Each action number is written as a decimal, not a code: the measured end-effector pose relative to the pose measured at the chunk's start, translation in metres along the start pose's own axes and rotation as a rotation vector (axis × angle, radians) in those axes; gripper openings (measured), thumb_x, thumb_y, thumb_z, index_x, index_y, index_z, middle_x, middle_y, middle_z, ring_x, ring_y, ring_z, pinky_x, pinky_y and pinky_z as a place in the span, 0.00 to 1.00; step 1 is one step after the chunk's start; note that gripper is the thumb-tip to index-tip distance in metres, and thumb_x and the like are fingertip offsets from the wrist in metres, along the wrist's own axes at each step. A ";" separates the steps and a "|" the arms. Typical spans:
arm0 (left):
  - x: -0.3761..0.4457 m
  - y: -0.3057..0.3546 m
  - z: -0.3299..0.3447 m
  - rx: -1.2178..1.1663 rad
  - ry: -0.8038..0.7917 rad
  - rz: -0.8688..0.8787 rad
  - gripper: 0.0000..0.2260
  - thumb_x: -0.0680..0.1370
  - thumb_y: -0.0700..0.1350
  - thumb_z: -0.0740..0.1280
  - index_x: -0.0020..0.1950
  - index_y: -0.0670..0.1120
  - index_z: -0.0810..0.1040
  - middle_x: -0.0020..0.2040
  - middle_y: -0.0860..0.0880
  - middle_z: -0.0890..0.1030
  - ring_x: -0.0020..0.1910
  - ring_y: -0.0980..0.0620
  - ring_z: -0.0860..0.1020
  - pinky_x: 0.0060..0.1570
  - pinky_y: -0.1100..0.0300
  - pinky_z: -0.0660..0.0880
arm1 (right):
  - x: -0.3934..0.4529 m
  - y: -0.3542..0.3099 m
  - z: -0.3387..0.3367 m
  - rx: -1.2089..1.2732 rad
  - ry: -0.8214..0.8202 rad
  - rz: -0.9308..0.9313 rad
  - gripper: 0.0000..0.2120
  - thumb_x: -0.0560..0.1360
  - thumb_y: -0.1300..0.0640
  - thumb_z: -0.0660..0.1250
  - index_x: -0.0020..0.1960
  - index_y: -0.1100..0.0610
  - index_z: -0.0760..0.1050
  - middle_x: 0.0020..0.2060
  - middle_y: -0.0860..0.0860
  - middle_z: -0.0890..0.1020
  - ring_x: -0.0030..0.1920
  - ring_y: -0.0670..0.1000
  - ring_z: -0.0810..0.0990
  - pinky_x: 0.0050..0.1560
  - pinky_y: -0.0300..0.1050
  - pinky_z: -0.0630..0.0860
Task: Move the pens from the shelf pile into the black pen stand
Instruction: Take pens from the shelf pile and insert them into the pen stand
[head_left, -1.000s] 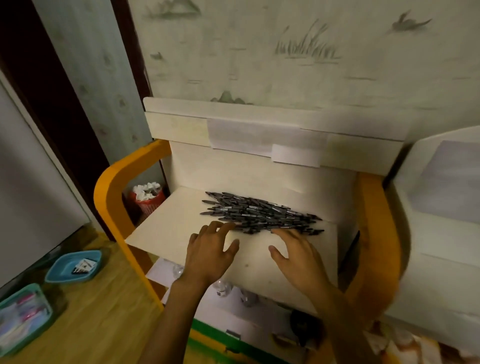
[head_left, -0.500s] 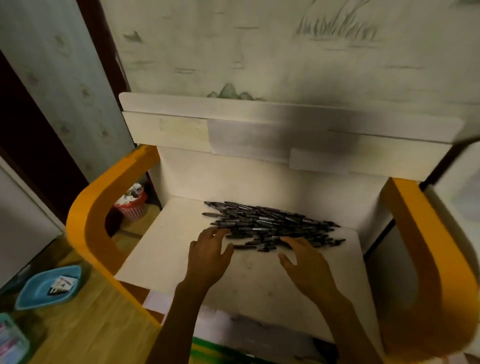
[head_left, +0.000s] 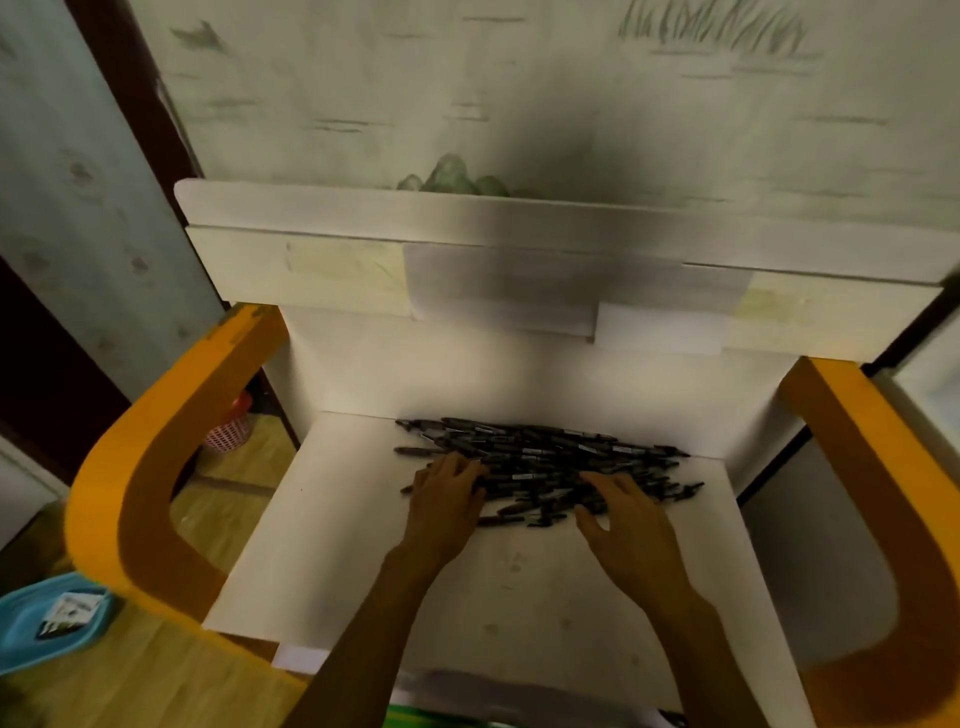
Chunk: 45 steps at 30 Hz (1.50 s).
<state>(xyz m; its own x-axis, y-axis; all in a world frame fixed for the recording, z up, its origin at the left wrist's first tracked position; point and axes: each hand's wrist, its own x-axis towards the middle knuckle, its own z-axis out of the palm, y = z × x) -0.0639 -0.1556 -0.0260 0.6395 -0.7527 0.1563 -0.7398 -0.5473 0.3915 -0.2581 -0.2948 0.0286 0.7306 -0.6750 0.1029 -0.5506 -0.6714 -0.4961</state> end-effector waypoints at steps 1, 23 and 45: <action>0.002 0.001 0.003 -0.003 -0.023 0.032 0.11 0.80 0.51 0.66 0.62 0.54 0.77 0.59 0.52 0.75 0.60 0.50 0.72 0.60 0.55 0.67 | 0.001 0.000 0.001 0.001 -0.008 0.007 0.21 0.79 0.49 0.66 0.71 0.51 0.70 0.65 0.50 0.75 0.61 0.51 0.76 0.59 0.46 0.72; -0.006 0.035 0.030 0.214 -0.232 0.105 0.17 0.83 0.55 0.57 0.69 0.51 0.66 0.67 0.48 0.67 0.65 0.47 0.66 0.65 0.53 0.61 | -0.003 0.028 0.007 0.010 -0.012 -0.030 0.20 0.78 0.48 0.66 0.69 0.51 0.73 0.63 0.49 0.77 0.59 0.50 0.78 0.58 0.42 0.74; -0.031 0.020 0.025 0.322 -0.234 0.170 0.21 0.81 0.44 0.57 0.75 0.46 0.60 0.71 0.45 0.63 0.68 0.44 0.63 0.68 0.52 0.62 | -0.009 0.054 -0.003 0.025 -0.054 0.011 0.22 0.79 0.49 0.65 0.72 0.52 0.70 0.65 0.51 0.74 0.60 0.51 0.77 0.58 0.42 0.73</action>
<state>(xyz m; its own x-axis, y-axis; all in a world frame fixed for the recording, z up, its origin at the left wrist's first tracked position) -0.1034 -0.1523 -0.0452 0.4657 -0.8844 -0.0305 -0.8817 -0.4667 0.0696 -0.2956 -0.3258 0.0036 0.7457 -0.6643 0.0511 -0.5488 -0.6559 -0.5182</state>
